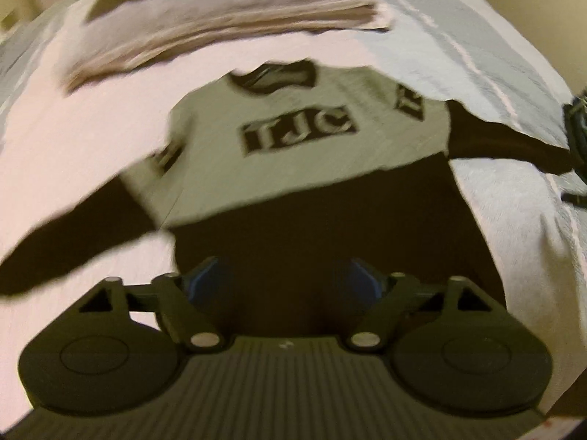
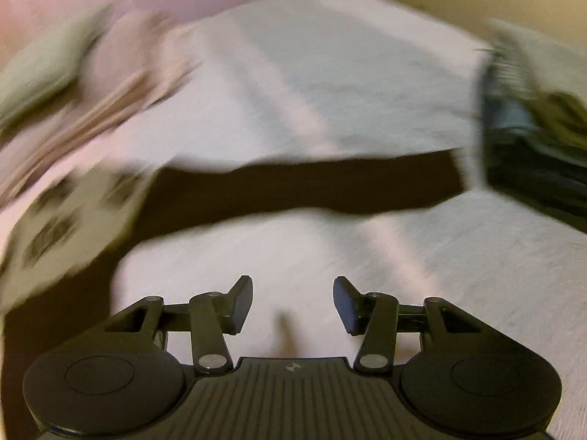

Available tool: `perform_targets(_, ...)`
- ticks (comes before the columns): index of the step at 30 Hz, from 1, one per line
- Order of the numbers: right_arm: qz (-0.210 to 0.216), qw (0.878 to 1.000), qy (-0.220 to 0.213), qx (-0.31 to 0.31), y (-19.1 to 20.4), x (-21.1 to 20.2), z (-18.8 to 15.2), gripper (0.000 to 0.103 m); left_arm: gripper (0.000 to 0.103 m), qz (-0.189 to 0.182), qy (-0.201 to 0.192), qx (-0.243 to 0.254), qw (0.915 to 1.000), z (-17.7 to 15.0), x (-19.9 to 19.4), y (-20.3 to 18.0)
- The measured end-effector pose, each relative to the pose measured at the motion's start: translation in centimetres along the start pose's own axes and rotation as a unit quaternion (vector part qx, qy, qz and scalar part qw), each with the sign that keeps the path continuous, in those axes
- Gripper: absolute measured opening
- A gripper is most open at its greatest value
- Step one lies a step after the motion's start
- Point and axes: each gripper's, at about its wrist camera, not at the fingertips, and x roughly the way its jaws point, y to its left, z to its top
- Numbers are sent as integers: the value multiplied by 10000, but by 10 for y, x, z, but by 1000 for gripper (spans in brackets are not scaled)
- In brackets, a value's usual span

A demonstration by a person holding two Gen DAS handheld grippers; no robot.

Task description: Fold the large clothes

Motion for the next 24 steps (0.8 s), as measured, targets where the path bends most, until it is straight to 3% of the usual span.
perform_targets(4,562,9947,473,-721,63,-37,-26,53,92,181,250,-434,9986,-44,-27,4)
perform_targets(7,797,9898,797,-869,96,-65,-46,60,99,202,356,-495,9979,-74,-46,2)
perform_targets(13,697,9817,1105,-1383,157,-110,-74,71,102,89,235,-657,9975,-111,-83,7)
perform_targets(19,474,9718,1245,-1947,212,-140,-99,72,102,-75,-34,-503,9987,-124,-122,9)
perform_targets(24,482,9704,1175,-2055,244,-161,-117,72,102,-169,-132,-332,9992,-136,-142,11)
